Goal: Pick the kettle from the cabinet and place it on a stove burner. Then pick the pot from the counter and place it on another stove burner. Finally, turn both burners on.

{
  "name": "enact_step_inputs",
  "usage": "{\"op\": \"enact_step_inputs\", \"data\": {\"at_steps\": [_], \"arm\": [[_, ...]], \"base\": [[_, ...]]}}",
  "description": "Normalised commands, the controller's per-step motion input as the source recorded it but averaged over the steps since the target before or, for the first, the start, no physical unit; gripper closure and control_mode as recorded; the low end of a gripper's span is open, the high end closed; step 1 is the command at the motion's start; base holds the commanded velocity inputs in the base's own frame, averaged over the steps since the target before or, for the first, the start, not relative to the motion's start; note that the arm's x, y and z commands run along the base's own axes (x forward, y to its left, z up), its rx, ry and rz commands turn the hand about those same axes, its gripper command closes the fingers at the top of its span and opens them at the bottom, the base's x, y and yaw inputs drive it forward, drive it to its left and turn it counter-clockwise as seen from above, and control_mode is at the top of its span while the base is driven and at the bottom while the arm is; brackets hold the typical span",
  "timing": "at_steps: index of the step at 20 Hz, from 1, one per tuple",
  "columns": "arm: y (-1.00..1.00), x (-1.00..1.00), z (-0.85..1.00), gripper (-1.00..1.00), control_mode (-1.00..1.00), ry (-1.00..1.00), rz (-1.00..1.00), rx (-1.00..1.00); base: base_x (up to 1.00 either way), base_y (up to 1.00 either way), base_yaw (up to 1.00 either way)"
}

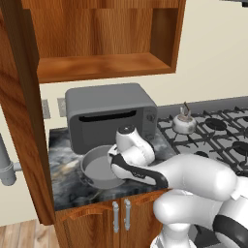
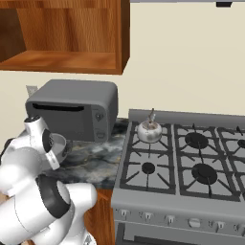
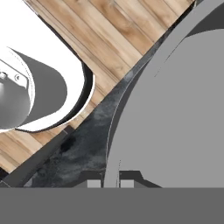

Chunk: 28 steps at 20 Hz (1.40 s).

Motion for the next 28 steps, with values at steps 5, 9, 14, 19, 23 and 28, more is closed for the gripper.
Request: {"op": "enact_step_inputs", "data": {"at_steps": [5,9,14,19,23,28], "arm": [[-0.09,-0.16,0.26,1.0,-1.0,0.0,-0.08,0.0],[-0.14,-0.15,0.27,1.0,-1.0,0.0,-0.06,0.0],[-0.15,-0.16,0.33,1.0,-1.0,0.0,-0.05,0.0],[-0.15,-0.21,0.36,1.0,-1.0,0.0,-0.06,0.0],[-0.14,-0.24,0.31,1.0,-1.0,0.0,-0.06,0.0],[-0.13,-0.28,0.3,1.0,-1.0,0.0,-0.06,0.0]], "base": [[0.0,0.0,0.0],[0.0,0.0,0.0],[0.0,0.0,0.0],[0.0,0.0,0.0],[0.0,0.0,0.0],[0.0,0.0,0.0]]}}
